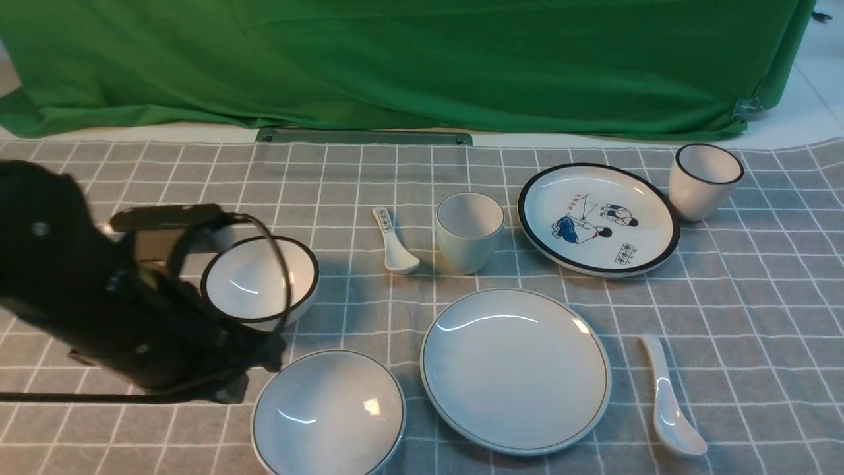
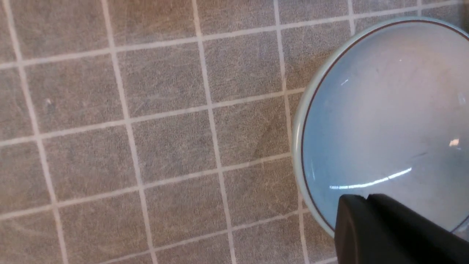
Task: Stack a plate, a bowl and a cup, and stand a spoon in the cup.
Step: Use the left arm to grab a blue rice bowl
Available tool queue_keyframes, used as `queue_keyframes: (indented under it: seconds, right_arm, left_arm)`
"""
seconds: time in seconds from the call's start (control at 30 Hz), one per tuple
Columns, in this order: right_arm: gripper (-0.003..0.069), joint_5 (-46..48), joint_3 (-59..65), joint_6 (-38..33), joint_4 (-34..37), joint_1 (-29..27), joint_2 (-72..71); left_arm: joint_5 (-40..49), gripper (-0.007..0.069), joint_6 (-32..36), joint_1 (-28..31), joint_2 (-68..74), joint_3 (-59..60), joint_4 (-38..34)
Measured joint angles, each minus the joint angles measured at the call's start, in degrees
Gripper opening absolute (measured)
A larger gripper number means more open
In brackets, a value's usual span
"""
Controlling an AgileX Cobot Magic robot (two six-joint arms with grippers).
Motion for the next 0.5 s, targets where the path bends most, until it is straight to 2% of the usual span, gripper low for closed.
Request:
queue_keyframes:
  seconds: [0.1, 0.2, 0.3, 0.4, 0.5]
  right_arm:
    - [0.0023, 4.7, -2.4, -2.2, -0.1, 4.7, 6.3]
    - [0.0023, 4.4, -2.6, -2.7, -0.1, 8.6, 10.1]
    - [0.0023, 0.9, -1.8, -2.0, 0.1, 11.9, 11.2]
    - [0.0022, -1.2, -0.9, -1.1, 0.1, 12.6, 11.2]
    - [0.0022, -1.4, -0.8, -1.0, 0.1, 12.7, 11.2]
  left_arm:
    - [-1.2, 0.0011, -0.5, -1.5, 2.3, -1.2, 0.8]
    - [-2.8, 0.0057, -1.0, -1.9, 5.3, -1.7, 2.4]
    - [-4.2, 0.0185, -1.4, -2.0, 8.6, -1.7, 4.8]
    - [-7.4, 0.0346, -1.4, -2.0, 11.7, -1.7, 5.0]
    - [-9.0, 0.0434, -1.4, -2.0, 13.7, -1.7, 5.0]
